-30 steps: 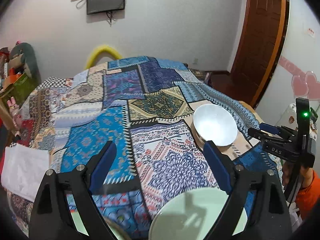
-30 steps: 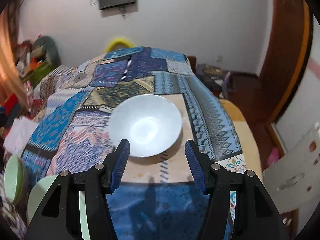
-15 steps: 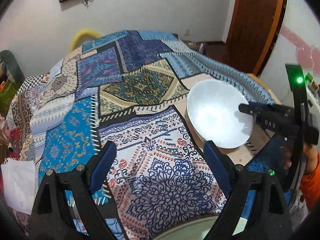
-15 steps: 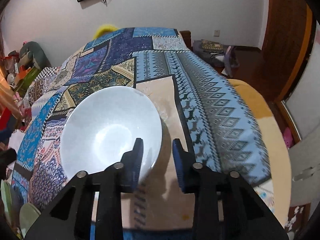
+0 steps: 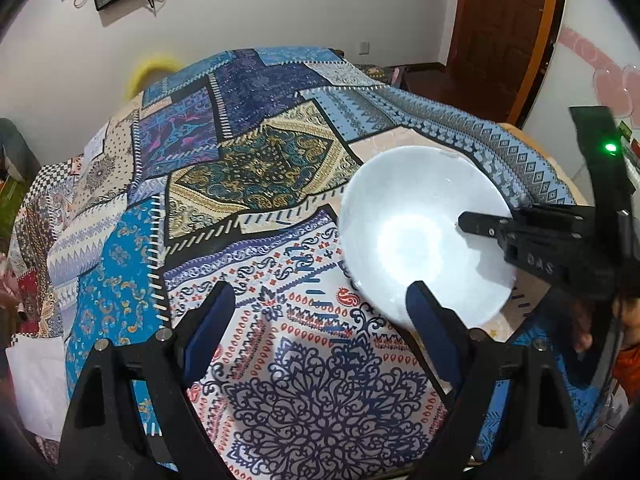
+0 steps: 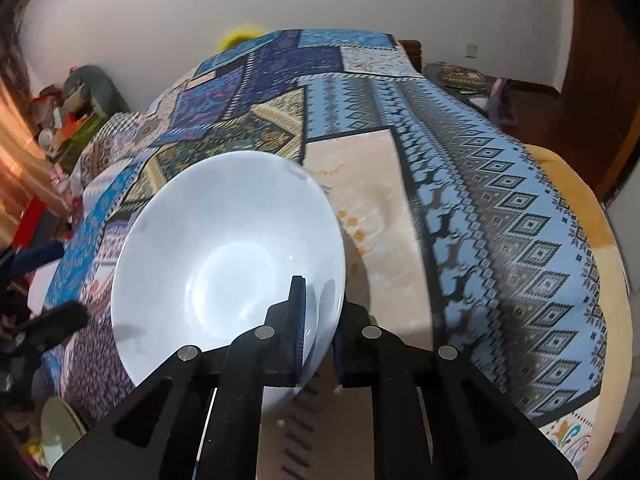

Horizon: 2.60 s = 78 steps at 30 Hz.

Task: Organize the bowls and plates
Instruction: 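Grasp the rim of the white bowl with the left gripper, then carry the white bowl with the left gripper toward the stacked bowls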

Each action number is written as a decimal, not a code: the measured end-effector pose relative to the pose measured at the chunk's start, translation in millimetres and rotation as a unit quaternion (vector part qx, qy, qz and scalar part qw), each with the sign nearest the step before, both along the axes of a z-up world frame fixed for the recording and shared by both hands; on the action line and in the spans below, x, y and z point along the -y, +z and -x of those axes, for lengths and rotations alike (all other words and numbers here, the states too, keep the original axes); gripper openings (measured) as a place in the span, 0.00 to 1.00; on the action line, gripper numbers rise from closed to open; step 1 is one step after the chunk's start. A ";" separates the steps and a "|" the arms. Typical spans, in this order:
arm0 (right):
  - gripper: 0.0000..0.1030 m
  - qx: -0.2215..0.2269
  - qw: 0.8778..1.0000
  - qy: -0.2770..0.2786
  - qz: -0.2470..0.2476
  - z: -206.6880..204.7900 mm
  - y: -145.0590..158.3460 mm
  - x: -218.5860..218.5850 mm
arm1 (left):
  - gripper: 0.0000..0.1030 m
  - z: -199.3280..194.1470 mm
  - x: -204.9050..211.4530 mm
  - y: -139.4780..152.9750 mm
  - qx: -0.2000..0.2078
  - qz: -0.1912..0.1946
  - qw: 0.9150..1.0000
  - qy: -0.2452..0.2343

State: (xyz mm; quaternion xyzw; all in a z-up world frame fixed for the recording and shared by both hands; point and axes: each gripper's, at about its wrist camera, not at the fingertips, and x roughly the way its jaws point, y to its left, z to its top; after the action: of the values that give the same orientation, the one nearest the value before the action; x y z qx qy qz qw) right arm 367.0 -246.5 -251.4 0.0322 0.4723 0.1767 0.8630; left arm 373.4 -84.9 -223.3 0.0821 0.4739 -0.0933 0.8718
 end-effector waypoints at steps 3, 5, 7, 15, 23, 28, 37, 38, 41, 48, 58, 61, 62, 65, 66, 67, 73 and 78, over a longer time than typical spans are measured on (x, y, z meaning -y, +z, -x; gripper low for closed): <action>0.11 -0.007 1.000 0.024 -0.009 6.7 -0.3 -8.0 | 0.69 -4.7 1.3 -10.0 -0.029 0.005 1.000 0.002; 0.11 -0.010 0.999 0.040 -0.012 12.8 0.5 -14.1 | 0.67 -7.5 -0.7 -17.7 -0.052 0.012 0.999 0.008; 0.11 -0.012 0.998 0.053 -0.014 18.0 0.9 -19.3 | 0.63 -8.3 -3.4 -24.1 -0.068 0.016 0.997 0.013; 0.16 -0.044 0.997 0.056 -0.024 18.8 -6.3 -27.6 | 0.42 -4.3 -5.5 -43.4 -0.118 0.014 0.993 0.000; 0.17 -0.057 0.997 0.048 -0.021 20.5 -12.2 -33.5 | 0.24 -2.5 0.7 -43.2 -0.118 0.020 0.993 -0.016; 0.15 -0.055 0.997 0.034 -0.038 22.2 -11.0 -30.0 | 0.19 1.3 2.5 -41.4 -0.115 0.019 0.993 -0.016; 0.14 -0.045 0.997 0.029 -0.049 37.4 3.5 -37.4 | 0.16 19.5 -7.0 -21.6 -0.080 0.017 0.997 -0.003; 0.14 -0.042 0.997 0.030 -0.050 39.6 6.4 -38.6 | 0.16 23.3 -8.1 -17.3 -0.073 0.015 0.997 -0.003; 0.14 -0.031 0.998 0.032 -0.053 46.9 17.5 -41.6 | 0.16 33.1 -14.2 -5.0 -0.063 0.023 0.998 0.000; 0.14 -0.001 0.998 0.037 -0.057 66.1 46.4 -49.3 | 0.16 61.2 -23.2 27.1 -0.030 0.033 0.999 0.005; 0.14 0.031 0.996 0.047 -0.062 96.7 79.9 -62.9 | 0.16 107.7 -40.4 69.5 0.014 0.047 0.999 0.016; 0.14 0.041 0.996 0.052 -0.063 106.2 87.7 -70.0 | 0.16 123.0 -48.7 78.8 0.025 0.052 0.998 0.023; 0.14 0.043 0.996 0.054 -0.063 109.3 90.0 -72.8 | 0.16 126.7 -50.6 80.8 0.027 0.053 0.998 0.025; 0.14 0.048 0.995 0.060 -0.066 118.0 94.2 -80.4 | 0.16 141.2 -61.0 86.9 0.035 0.059 0.997 0.033; 0.14 0.049 0.995 0.062 -0.067 120.3 95.3 -82.8 | 0.16 145.2 -65.8 88.6 0.036 0.062 0.997 0.036; 0.14 0.050 0.994 0.064 -0.069 122.7 96.1 -85.7 | 0.16 149.6 -70.0 90.1 0.038 0.064 0.997 0.038; 0.14 0.057 0.993 0.079 -0.071 135.8 100.4 -107.4 | 0.16 173.7 -91.5 98.0 0.053 0.065 0.995 0.054; 0.14 0.059 0.991 0.095 -0.079 146.1 100.5 -125.0 | 0.16 194.1 -112.7 102.5 0.063 0.068 0.993 0.070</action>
State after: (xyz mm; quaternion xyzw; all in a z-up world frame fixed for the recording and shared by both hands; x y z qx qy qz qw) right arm 220.9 -121.5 -150.9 0.0451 0.4063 0.2966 0.8631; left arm 179.3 27.8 -120.8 -0.0054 0.4148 -0.0587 0.9080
